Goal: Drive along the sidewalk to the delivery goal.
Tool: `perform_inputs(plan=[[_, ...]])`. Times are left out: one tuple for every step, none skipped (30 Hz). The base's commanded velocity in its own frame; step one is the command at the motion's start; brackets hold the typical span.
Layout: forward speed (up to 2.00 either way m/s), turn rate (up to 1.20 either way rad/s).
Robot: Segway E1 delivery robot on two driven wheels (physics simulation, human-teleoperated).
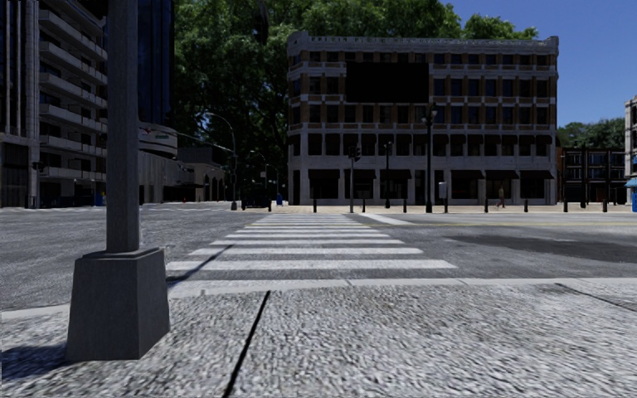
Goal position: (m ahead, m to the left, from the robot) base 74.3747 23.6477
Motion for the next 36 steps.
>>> perform_inputs(plan=[[2.0, 0.21], [2.0, 0.21], [2.0, 0.21], [2.0, 0.21], [2.0, 0.21], [2.0, 0.21], [2.0, 0.21], [2.0, 0.21], [2.0, 0.21], [2.0, 0.21], [2.0, 0.21], [2.0, 0.21], [2.0, 0.16], [2.0, 0.01], [2.0, 0.01], [2.0, 0.0], [2.0, 0.0], [2.0, 0.0], [2.0, 0.0], [2.0, 0.0], [2.0, 0.0], [2.0, 0.0], [2.0, 0.0], [2.0, 0.0], [2.0, 0.0], [2.0, 0.0], [2.0, 0.0], [2.0, 0.0], [2.0, 0.0], [2.0, 0.0], [2.0, 0.0], [2.0, 0.0], [1.94, 0.0], [1.83, 0.0], [1.83, 0.0], [1.66, 0.0]])
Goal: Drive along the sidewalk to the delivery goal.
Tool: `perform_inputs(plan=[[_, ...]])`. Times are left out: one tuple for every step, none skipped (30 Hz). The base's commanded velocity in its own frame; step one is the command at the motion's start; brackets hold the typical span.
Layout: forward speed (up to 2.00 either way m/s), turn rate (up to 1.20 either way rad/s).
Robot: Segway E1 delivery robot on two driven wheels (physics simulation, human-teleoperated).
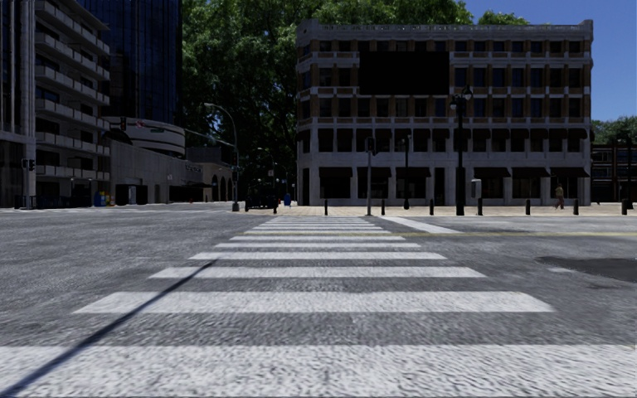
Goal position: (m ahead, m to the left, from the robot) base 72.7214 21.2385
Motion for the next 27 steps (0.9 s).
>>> perform_inputs(plan=[[1.53, 0.0], [1.43, 0.0], [1.43, 0.0], [1.35, 0.0], [1.28, 0.0], [1.25, 0.0], [1.24, 0.0], [1.24, 0.0], [1.23, 0.0], [1.21, 0.0], [1.2, 0.0], [1.2, 0.0], [1.2, 0.0], [1.2, 0.0], [1.2, 0.0], [1.2, 0.0], [1.2, 0.0], [1.2, 0.0], [1.2, 0.0], [1.2, 0.0], [1.2, 0.0], [1.2, 0.0], [1.2, 0.0], [1.2, 0.0], [1.2, 0.0], [1.2, 0.0], [1.2, 0.0]])
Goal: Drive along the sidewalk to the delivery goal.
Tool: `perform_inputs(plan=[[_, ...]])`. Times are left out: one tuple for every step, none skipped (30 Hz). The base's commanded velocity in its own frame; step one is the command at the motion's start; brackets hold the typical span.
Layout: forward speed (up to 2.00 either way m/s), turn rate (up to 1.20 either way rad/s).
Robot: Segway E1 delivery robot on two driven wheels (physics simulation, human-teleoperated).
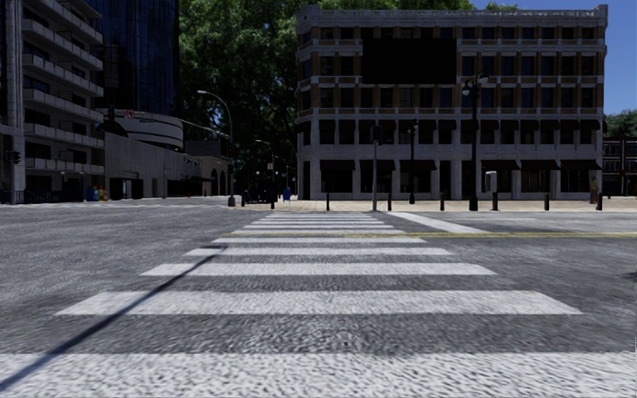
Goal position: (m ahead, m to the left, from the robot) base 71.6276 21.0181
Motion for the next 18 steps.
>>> perform_inputs(plan=[[1.2, 0.0], [1.21, 0.0], [1.22, 0.0], [1.22, 0.0], [1.22, 0.0], [1.22, 0.0], [1.23, 0.0], [1.26, 0.0], [1.39, 0.0], [1.39, 0.0], [1.63, 0.0], [2.0, 0.0], [2.0, 0.0], [2.0, 0.0], [2.0, 0.0], [2.0, 0.0], [2.0, 0.0], [2.0, 0.0]])
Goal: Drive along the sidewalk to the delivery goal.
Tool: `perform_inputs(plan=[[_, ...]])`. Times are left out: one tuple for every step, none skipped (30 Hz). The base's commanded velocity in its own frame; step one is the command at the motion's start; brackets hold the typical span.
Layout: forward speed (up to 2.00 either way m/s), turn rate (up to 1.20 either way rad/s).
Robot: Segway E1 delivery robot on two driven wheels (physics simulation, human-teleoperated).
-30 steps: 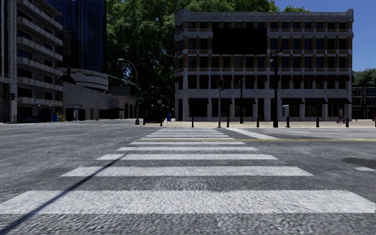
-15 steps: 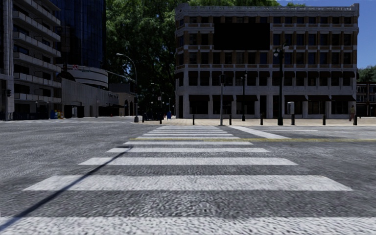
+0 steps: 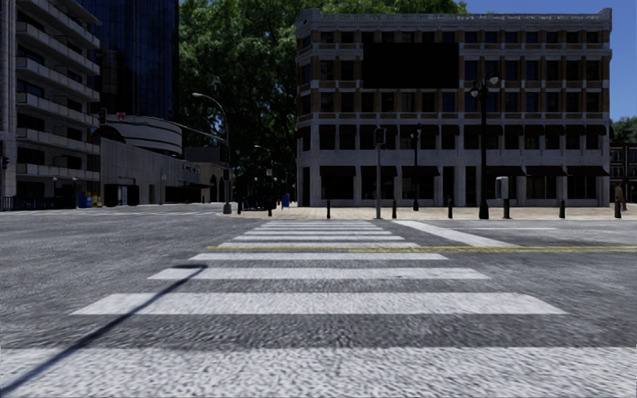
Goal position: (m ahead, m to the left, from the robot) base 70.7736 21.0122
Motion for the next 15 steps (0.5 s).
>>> perform_inputs(plan=[[2.0, 0.0], [2.0, 0.0], [2.0, 0.0], [2.0, 0.0], [2.0, 0.0], [2.0, 0.0], [2.0, 0.0], [2.0, 0.0], [2.0, 0.0], [2.0, 0.0], [2.0, 0.0], [2.0, 0.0], [2.0, 0.0], [2.0, 0.0], [2.0, 0.07]])
